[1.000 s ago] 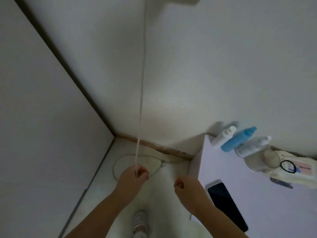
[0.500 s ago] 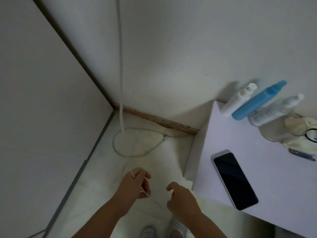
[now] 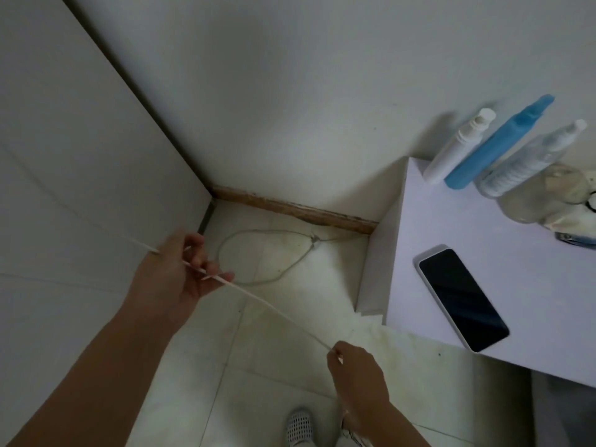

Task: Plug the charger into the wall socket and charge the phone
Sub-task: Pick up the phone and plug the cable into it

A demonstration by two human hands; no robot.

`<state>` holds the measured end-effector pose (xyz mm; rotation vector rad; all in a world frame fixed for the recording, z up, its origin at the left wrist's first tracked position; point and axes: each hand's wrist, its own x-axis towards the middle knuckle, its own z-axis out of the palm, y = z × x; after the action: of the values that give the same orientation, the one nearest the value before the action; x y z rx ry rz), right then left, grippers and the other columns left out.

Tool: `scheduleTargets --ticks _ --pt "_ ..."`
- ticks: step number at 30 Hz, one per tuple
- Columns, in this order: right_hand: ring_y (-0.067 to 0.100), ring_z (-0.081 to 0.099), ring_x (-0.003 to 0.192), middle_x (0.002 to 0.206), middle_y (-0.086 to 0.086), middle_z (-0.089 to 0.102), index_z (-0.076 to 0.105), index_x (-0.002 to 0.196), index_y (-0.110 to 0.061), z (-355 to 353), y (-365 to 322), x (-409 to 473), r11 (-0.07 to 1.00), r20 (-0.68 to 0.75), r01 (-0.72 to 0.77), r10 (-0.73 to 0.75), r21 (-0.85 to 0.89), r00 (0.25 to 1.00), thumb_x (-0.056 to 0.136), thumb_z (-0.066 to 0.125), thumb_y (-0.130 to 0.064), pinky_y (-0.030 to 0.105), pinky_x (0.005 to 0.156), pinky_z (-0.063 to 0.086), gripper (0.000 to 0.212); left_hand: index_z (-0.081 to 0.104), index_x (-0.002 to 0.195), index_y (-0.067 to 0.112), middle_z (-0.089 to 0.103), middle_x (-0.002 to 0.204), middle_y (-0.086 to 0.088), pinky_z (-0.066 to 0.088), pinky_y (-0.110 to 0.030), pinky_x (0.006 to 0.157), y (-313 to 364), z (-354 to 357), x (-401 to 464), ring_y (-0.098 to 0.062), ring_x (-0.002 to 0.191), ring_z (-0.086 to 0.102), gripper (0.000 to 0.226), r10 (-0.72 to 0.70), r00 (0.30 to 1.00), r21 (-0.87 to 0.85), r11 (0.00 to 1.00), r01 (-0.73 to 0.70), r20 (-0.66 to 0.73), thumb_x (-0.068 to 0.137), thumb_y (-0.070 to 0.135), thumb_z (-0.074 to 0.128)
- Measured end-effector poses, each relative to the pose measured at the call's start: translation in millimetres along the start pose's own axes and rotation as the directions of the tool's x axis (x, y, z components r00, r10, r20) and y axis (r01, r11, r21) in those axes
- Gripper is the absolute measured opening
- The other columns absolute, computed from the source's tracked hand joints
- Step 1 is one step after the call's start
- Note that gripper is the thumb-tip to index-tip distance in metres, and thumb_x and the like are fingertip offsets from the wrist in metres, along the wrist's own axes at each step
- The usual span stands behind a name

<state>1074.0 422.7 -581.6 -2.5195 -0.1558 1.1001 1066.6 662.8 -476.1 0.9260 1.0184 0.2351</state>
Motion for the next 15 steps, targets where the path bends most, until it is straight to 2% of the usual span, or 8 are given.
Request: scheduleTargets --ticks 3,6,8,10,13,15 --pt "0.022 0.062 0.088 0.098 0.005 0.07 0.066 0.092 -0.016 -6 -4 -3 0.993 -0.046 -0.053 0.058 0.104 0.997 0.088 0.047 -0.017 0.023 0.066 0.037 0.02 0.046 0.065 0.017 0.035 0.029 0.009 0.043 -0.015 0.034 16 -26 4 -0.005 0.025 0.032 0.04 0.052 0.992 0.043 0.998 -0.047 -0.111 0.096 0.037 0.03" --pt "0.019 0.06 0.08 0.094 0.007 0.069 0.071 0.091 -0.014 -15 -19 -7 0.912 -0.107 -0.042 0.093 0.408 0.99 0.084 0.046 0.0 0.02 0.066 0.046 0.029 0.046 0.067 0.016 0.033 0.029 0.011 0.028 -0.009 0.03 18 -50 6 -0.004 0.024 0.026 0.033 0.115 0.968 0.156 0.984 -0.08 -0.224 0.094 0.033 0.036" --pt "0.022 0.064 0.081 0.094 0.009 0.07 0.07 0.082 -0.017 -24 -33 -13 0.74 -0.115 -0.019 0.129 0.672 0.985 0.083 0.045 0.004 0.03 0.076 0.054 0.033 0.044 0.067 0.017 0.033 0.029 0.012 0.024 -0.006 0.03 12 -58 7 -0.002 0.023 0.025 0.028 0.157 0.952 0.235 0.967 -0.095 -0.262 0.093 0.026 0.04" --pt "0.021 0.066 0.077 0.088 0.008 0.07 0.069 0.076 -0.022 -35 -44 -18 0.518 -0.111 0.009 0.167 0.855 0.98 0.085 0.045 0.004 0.031 0.073 0.056 0.036 0.042 0.066 0.019 0.039 0.038 0.006 0.024 -0.005 0.03 2 -59 6 0.0 0.023 0.026 0.027 0.194 0.941 0.316 0.943 -0.101 -0.278 0.092 0.018 0.043" --pt "0.021 0.068 0.071 0.084 0.013 0.07 0.071 0.076 -0.013 -54 -55 -27 0.264 -0.091 0.036 0.198 0.964 0.976 0.087 0.052 -0.001 0.023 0.06 0.056 0.025 0.048 0.07 0.015 0.037 0.058 -0.006 0.027 -0.006 0.03 -9 -56 5 -0.002 0.028 0.033 0.021 0.254 0.929 0.446 0.888 -0.113 -0.27 0.09 0.01 0.044" --pt "0.02 0.067 0.061 0.081 0.016 0.068 0.068 0.078 -0.009 -65 -59 -32 0.201 -0.112 0.072 0.197 0.977 0.974 0.088 0.05 0.004 0.02 0.052 0.057 0.024 0.051 0.083 0.008 0.04 0.064 -0.01 0.032 -0.011 0.031 -16 -54 7 -0.011 0.041 0.038 0.01 0.259 0.932 0.477 0.871 -0.113 -0.253 0.088 0.008 0.043"
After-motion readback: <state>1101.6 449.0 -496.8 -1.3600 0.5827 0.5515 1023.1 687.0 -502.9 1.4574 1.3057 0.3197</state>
